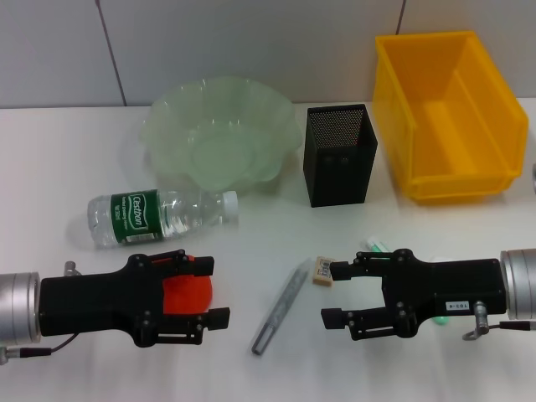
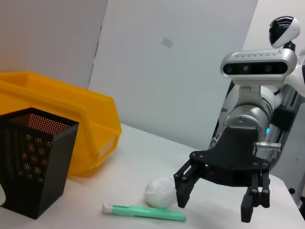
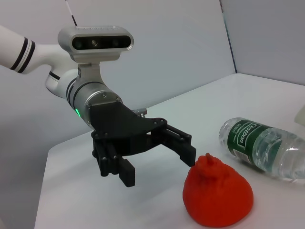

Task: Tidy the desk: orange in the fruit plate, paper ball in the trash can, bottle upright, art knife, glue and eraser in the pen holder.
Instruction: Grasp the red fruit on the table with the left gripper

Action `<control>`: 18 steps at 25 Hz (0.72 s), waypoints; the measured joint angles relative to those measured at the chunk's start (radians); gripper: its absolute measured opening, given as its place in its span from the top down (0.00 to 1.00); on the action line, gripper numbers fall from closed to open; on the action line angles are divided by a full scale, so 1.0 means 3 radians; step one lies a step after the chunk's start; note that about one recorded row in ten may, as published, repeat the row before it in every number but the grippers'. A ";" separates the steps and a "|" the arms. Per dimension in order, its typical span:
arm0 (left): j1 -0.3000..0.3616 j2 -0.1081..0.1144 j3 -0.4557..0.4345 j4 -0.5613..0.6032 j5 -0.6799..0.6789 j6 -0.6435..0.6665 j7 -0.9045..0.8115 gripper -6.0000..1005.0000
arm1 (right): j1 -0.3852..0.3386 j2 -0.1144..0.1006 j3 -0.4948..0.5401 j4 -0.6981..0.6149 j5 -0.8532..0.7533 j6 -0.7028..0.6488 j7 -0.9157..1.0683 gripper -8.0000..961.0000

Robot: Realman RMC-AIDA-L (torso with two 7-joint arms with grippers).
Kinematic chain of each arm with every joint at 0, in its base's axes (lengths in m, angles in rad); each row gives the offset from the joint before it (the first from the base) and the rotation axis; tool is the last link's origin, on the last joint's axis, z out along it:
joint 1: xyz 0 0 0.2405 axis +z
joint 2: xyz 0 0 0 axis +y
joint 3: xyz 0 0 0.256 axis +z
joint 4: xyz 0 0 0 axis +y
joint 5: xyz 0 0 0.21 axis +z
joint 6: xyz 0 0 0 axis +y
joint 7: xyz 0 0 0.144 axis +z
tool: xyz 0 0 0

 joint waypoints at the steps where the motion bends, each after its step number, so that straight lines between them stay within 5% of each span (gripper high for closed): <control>1: 0.0000 0.0000 0.0000 0.0000 -0.0008 0.0000 0.0001 0.15 | -0.0001 0.0000 0.0000 0.0003 0.0000 0.0000 0.0000 0.18; 18: 0.0012 -0.0009 -0.0193 0.0006 -0.0013 0.0011 0.0065 0.20 | -0.0003 0.0000 0.0000 0.0007 0.0002 0.0000 0.0001 0.18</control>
